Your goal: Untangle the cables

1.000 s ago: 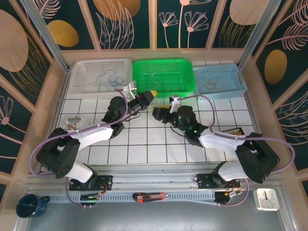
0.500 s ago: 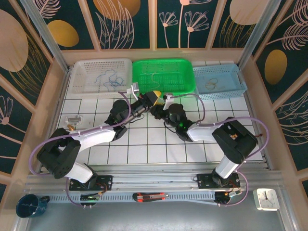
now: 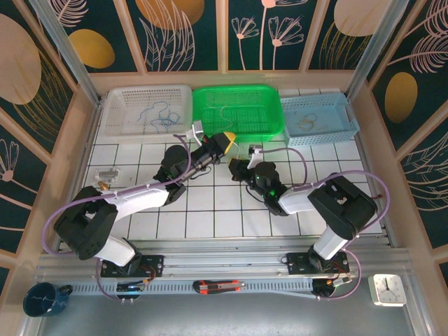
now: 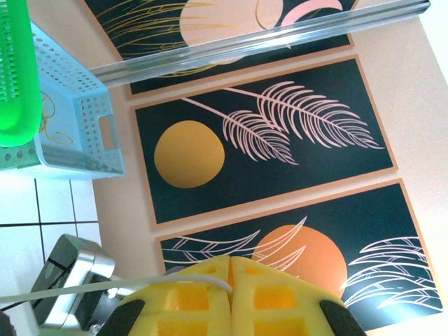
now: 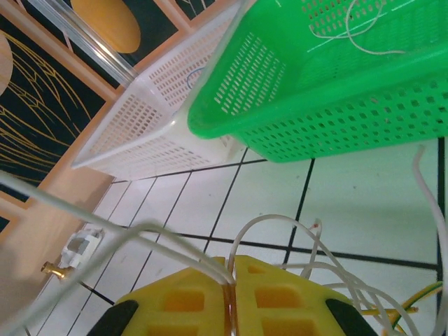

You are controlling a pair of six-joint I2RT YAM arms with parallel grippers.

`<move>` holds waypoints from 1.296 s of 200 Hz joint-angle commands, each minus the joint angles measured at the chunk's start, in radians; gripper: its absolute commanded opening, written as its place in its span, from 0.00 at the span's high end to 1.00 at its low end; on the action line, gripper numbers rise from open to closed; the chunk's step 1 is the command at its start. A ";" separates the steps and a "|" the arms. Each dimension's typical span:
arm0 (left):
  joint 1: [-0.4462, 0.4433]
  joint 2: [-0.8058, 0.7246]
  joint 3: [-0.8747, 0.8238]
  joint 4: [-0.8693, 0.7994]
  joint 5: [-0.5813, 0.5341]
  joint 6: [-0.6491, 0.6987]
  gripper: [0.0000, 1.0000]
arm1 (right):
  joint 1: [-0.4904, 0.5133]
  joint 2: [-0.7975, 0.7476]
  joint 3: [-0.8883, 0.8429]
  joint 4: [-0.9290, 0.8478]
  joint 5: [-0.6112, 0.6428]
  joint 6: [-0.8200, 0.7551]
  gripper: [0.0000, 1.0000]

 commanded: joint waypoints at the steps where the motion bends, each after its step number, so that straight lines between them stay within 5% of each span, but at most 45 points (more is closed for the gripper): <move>1: -0.002 -0.048 0.088 0.124 0.010 -0.012 1.00 | -0.006 0.014 -0.060 -0.060 0.016 0.039 0.88; 25: -0.002 -0.051 0.107 0.122 0.021 -0.014 1.00 | -0.006 0.032 -0.080 -0.052 -0.001 0.061 0.80; 91: -0.001 -0.065 0.089 0.111 0.022 0.012 1.00 | -0.006 0.035 -0.094 -0.064 -0.027 0.076 0.79; 185: -0.002 -0.107 -0.003 0.043 0.017 0.276 1.00 | -0.079 -0.295 -0.014 -0.448 -0.137 0.034 0.76; 259: 0.041 -0.084 -0.105 0.138 -0.003 0.256 1.00 | -0.136 -0.507 0.061 -0.657 -0.235 0.021 0.50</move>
